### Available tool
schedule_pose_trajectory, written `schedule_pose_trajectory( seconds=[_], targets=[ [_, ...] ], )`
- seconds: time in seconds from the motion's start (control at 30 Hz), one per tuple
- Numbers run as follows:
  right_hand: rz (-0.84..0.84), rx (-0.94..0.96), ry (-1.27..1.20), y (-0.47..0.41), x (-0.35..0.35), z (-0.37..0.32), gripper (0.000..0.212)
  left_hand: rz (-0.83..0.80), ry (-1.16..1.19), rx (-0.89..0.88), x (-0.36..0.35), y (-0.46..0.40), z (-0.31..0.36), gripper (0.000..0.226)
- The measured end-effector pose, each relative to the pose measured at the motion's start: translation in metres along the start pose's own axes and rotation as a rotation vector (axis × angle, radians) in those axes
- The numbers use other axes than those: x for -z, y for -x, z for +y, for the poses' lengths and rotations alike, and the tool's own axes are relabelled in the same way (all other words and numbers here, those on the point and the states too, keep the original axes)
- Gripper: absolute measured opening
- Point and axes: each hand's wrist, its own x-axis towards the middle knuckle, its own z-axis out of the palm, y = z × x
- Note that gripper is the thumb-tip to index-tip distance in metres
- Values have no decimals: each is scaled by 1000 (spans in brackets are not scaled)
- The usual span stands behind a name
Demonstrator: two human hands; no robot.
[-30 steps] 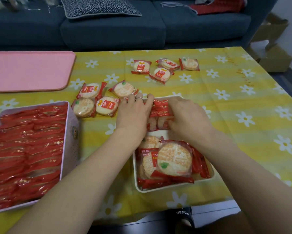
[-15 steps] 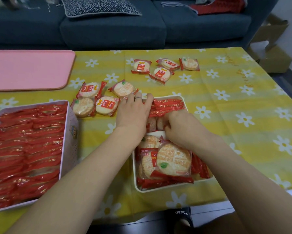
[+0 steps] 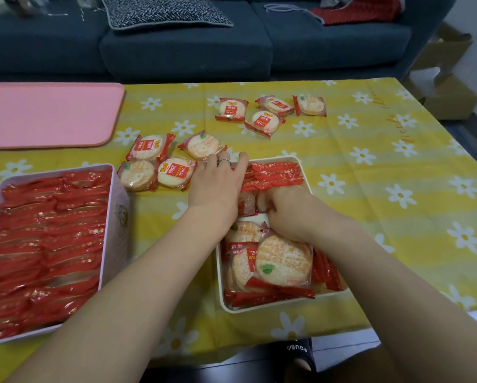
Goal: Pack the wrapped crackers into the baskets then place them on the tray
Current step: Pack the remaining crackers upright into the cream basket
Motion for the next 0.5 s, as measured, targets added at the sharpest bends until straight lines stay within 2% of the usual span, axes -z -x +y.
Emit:
schedule_pose_trajectory(
  seconds=[0.1,0.2,0.3,0.5],
  targets=[
    [-88,6,31,1,0,-2,15,-25,102,-2,1,1,-7,115],
    [-190,-14,-4,0,-3,-2,27,-68,305,8,8,2,-16,115],
    [-223,-24,-48,-1,-3,-2,34,-121,461,5,13,4,-24,113],
    [-270,-66,25,-3,-6,-9,42,-134,442,15,9,9,-26,109]
  ],
)
